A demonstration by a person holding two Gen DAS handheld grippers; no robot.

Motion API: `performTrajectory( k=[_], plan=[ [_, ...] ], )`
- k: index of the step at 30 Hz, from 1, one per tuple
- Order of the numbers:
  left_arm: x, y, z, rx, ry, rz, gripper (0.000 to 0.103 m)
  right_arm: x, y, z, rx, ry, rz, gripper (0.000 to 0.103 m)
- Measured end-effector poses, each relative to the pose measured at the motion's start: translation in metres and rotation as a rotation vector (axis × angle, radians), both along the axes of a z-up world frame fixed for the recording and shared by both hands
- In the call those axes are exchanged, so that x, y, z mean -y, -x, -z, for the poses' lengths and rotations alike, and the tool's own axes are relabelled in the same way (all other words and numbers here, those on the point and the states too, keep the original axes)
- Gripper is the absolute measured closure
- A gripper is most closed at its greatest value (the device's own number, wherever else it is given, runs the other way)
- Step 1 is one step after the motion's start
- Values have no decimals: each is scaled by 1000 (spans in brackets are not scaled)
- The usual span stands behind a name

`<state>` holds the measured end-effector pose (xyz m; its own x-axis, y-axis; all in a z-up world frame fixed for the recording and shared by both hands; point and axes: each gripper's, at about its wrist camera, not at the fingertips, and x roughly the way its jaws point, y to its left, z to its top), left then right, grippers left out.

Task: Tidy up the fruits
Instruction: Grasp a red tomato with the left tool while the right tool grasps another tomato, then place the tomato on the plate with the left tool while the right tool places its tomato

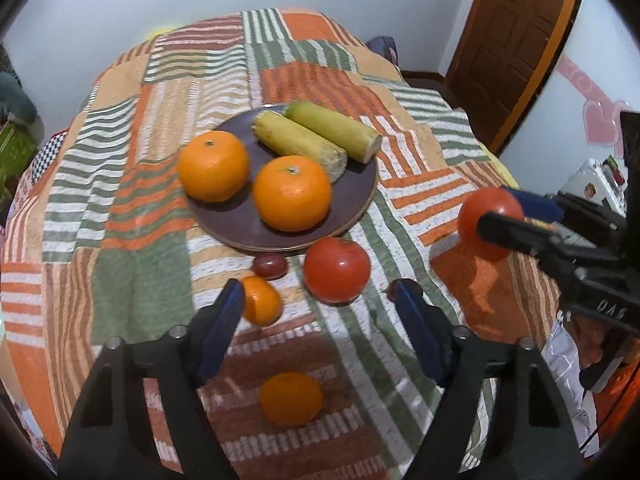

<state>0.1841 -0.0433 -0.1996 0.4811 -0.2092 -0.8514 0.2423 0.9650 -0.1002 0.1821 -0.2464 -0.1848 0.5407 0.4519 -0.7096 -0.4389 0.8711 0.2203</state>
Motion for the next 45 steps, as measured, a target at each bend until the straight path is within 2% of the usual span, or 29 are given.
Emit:
performTrajectory(
  k=[5, 14, 22, 29, 40, 45],
  plan=[
    [13, -11, 13, -36, 5, 35, 38, 12, -3, 4, -13, -17, 28, 57],
    [17, -28, 30, -74, 4, 11, 39, 18, -9, 13, -37, -34, 23, 57],
    [19, -31, 38, -69, -16, 4, 55, 15, -10, 15, -41, -37, 12, 57],
    [10, -26, 28, -63, 20, 1, 56, 11, -13, 11, -34, -44, 10, 57],
    [-25, -18, -17, 49, 66, -68, 56, -3, -23, -7, 16, -49, -10, 57],
    [-43, -24, -23, 70, 65, -109, 56, -14, -31, -20, 62, -57, -27, 57]
  ],
)
